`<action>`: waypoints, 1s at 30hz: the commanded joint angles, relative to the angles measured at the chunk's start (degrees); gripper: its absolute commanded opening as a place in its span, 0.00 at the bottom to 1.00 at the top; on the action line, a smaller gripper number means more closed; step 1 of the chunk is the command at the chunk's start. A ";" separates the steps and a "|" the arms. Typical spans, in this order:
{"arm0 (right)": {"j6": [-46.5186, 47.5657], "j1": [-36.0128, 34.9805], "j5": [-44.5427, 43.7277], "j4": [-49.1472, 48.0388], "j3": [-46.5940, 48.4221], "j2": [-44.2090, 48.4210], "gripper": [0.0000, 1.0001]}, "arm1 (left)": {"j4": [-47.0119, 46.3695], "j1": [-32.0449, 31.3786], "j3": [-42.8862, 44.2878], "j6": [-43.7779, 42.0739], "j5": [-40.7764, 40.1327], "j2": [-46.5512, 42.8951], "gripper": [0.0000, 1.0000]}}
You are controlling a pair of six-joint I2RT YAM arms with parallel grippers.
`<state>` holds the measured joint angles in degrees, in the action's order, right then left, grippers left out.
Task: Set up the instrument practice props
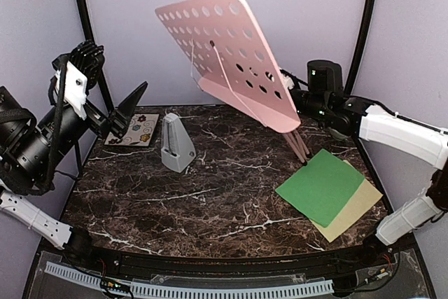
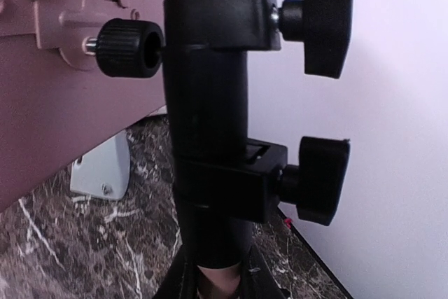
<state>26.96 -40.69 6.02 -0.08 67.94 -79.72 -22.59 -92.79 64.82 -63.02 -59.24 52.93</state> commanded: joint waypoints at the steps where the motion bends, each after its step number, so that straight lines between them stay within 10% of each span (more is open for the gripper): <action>1: -19.57 0.86 -0.23 -25.54 12.67 0.42 0.00 | -6.05 1.42 -2.18 10.89 -5.81 -3.23 0.99; 7: -28.17 0.96 0.78 -31.29 19.15 -3.32 0.00 | 22.00 6.41 1.24 38.54 -5.75 -3.78 0.99; 13: -34.87 0.96 6.28 -36.51 22.08 -5.88 0.00 | 54.34 24.86 13.07 69.28 19.86 6.18 0.99; 20: -39.75 1.29 10.10 -39.60 21.07 -6.09 0.00 | 47.27 36.24 11.17 73.07 49.83 16.22 0.99; 30: -46.98 1.25 10.51 -38.60 18.56 -3.87 0.00 | 23.71 39.51 2.88 70.81 53.05 21.09 0.79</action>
<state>-15.29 -39.57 17.04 -19.22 83.57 -89.17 13.08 -53.82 68.18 8.82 -8.91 72.90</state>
